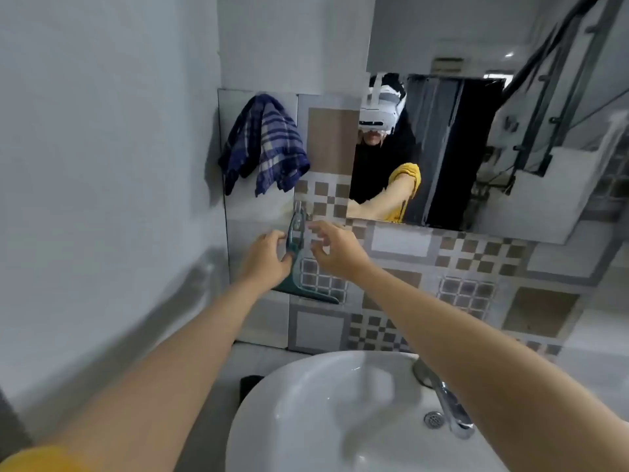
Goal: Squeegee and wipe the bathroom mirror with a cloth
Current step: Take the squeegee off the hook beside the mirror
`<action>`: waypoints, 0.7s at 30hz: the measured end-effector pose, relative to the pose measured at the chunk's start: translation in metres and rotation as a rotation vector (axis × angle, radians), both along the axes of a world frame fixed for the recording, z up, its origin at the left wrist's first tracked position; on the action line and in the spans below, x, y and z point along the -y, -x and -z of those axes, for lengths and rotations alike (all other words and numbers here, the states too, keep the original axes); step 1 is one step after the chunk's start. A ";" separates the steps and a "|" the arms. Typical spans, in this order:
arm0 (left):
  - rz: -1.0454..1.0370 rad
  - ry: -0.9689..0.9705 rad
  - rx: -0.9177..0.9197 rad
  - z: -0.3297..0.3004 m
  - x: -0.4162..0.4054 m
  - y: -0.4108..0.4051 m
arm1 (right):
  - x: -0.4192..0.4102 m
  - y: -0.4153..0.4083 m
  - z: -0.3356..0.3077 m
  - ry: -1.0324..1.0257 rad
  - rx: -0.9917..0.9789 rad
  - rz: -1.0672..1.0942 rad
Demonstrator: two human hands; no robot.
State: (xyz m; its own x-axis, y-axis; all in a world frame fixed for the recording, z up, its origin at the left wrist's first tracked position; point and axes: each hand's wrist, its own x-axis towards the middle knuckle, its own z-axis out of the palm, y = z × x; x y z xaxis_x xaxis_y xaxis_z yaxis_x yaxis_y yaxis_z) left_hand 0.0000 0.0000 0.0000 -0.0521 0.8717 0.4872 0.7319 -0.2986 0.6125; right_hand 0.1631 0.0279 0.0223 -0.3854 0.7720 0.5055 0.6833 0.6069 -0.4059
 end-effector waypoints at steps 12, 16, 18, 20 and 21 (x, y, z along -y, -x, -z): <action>0.142 0.152 0.291 0.043 -0.048 0.016 | -0.046 0.029 0.028 0.094 -0.187 0.045; 0.140 0.203 0.400 0.046 -0.049 0.011 | -0.047 0.032 0.028 0.067 -0.252 0.076; 0.130 0.170 0.430 0.046 -0.046 0.008 | -0.044 0.033 0.027 0.042 -0.272 0.074; 0.141 0.110 0.484 0.045 -0.041 0.005 | -0.040 0.034 0.022 0.021 -0.286 0.061; 0.147 0.080 0.512 0.043 -0.038 0.003 | -0.039 0.034 0.018 0.022 -0.291 0.057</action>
State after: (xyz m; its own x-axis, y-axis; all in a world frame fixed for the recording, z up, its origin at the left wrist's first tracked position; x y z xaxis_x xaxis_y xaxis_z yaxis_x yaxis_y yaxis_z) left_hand -0.0031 0.0377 -0.0429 -0.1407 0.9211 0.3631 0.2875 -0.3130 0.9052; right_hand 0.1294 0.0669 0.0039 -0.1820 0.8000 0.5717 0.5689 0.5599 -0.6024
